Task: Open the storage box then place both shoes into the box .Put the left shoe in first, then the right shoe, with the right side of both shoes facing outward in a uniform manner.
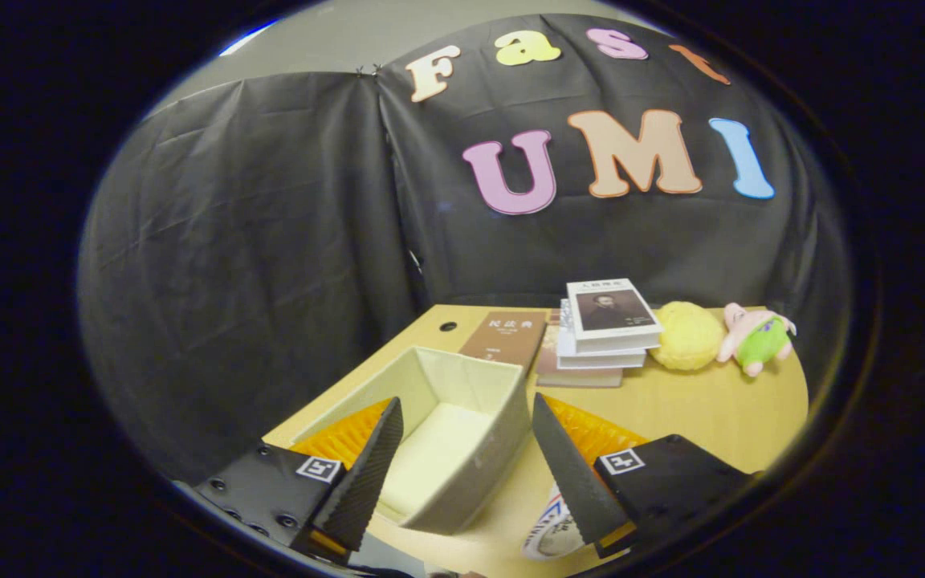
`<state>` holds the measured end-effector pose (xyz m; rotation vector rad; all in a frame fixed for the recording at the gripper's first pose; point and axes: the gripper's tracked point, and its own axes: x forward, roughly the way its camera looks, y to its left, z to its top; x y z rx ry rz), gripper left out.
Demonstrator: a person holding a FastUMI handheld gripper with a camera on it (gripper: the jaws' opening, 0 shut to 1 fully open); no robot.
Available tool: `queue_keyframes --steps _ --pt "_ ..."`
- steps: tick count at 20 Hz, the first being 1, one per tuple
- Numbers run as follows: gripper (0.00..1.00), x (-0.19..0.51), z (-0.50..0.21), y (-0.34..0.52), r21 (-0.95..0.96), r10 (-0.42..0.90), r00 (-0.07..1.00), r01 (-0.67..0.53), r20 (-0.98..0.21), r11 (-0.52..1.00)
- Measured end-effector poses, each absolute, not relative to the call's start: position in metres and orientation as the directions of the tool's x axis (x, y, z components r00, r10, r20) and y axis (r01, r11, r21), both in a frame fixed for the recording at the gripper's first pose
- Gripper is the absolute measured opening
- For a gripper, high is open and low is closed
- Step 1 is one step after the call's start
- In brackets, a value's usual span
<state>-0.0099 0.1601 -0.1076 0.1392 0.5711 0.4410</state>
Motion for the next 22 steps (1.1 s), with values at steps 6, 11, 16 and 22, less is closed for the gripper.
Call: queue_keyframes --steps 6,11,16,22 --pt "1.00 -0.018 -0.159 0.101 0.189 0.392 0.717 -0.350 -0.576 0.917" --pt "1.00 -0.033 -0.229 0.065 0.124 0.342 0.655 -0.355 -0.674 0.926" --pt "0.99 -0.059 -0.298 0.039 0.131 0.307 0.544 -0.338 -0.781 0.932" --pt "0.72 -0.062 -0.336 0.043 0.211 0.319 0.438 -0.279 -0.840 0.937"
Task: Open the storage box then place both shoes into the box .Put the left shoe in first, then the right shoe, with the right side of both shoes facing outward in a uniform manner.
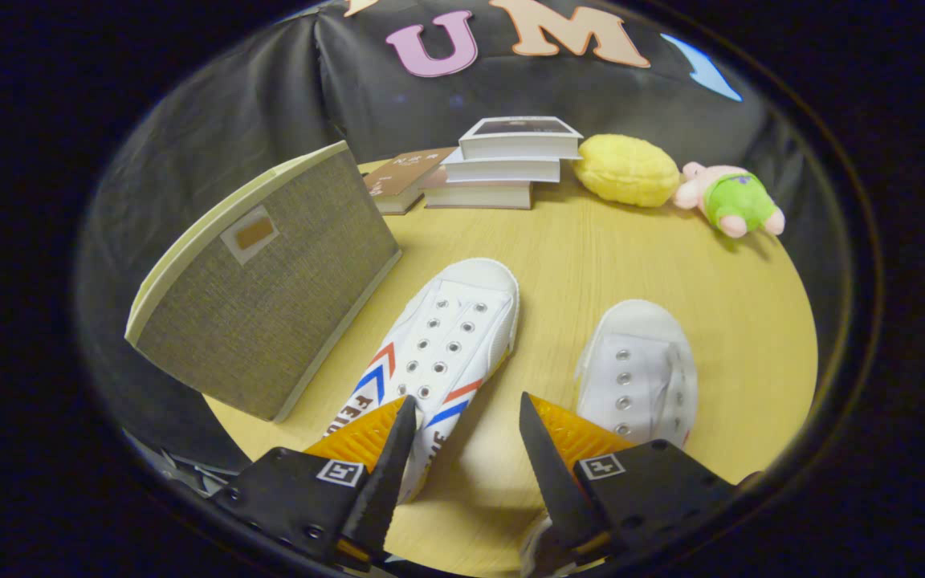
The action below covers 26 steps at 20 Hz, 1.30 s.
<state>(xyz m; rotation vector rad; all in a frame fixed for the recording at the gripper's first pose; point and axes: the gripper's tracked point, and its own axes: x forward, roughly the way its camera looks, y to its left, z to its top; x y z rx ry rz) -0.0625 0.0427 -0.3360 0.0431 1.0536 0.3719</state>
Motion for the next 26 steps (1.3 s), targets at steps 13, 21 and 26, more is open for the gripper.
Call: queue_keyframes --steps 13,21,26 --pt "0.04 -0.066 -0.332 0.057 0.356 0.321 0.352 0.036 -0.879 0.934" --pt "0.04 -0.051 -0.295 0.073 0.453 0.361 0.423 0.139 -0.831 0.881" --pt "0.04 -0.028 -0.239 0.090 0.516 0.389 0.506 0.135 -0.770 0.846"
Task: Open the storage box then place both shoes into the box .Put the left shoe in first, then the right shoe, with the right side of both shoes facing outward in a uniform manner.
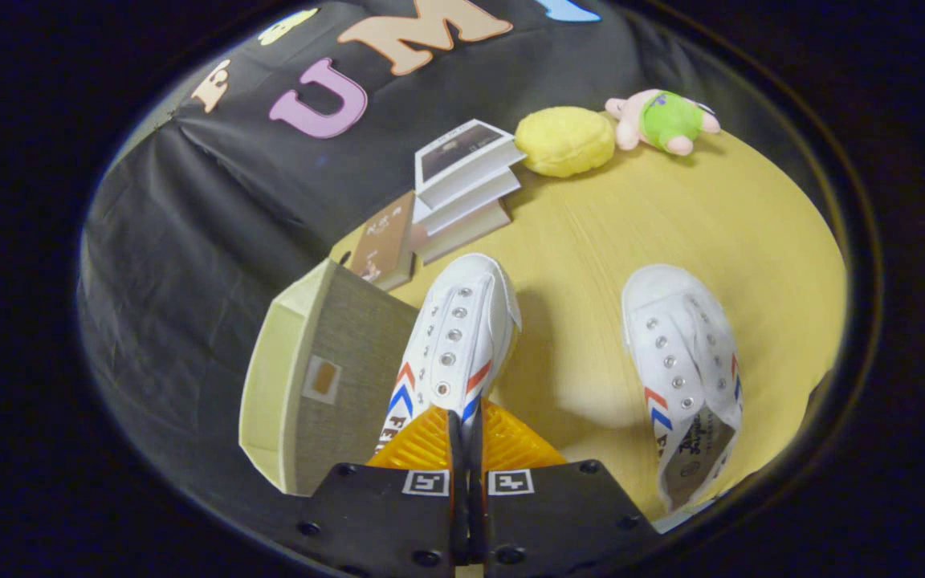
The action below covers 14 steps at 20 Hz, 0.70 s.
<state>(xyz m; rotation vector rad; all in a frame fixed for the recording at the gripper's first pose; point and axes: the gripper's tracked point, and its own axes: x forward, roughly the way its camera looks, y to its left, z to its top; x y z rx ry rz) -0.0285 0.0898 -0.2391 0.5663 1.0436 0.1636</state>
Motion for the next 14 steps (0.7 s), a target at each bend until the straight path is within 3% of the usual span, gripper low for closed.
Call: queue_keyframes --steps 6,14 --pt "0.04 -0.004 -0.163 0.113 0.559 0.418 0.590 0.068 -0.691 0.827" --pt "0.04 0.004 -0.136 0.183 0.617 0.494 0.573 0.026 -0.654 0.787"
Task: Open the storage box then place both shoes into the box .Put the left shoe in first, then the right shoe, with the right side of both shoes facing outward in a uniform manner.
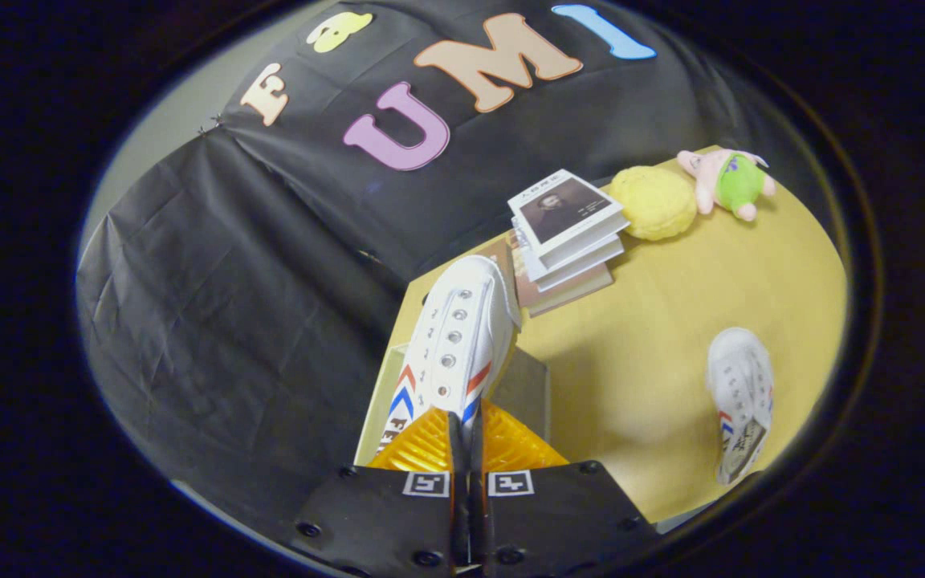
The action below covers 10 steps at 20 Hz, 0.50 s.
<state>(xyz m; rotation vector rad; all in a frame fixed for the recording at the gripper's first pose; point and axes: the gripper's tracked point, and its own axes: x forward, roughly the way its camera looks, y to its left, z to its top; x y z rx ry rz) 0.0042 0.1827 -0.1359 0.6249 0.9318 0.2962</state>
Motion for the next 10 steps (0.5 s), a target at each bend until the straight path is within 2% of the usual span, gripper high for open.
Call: queue_keyframes --steps 10 --pt "0.04 -0.010 -0.183 0.281 0.605 0.548 0.446 -0.016 -0.708 0.796"
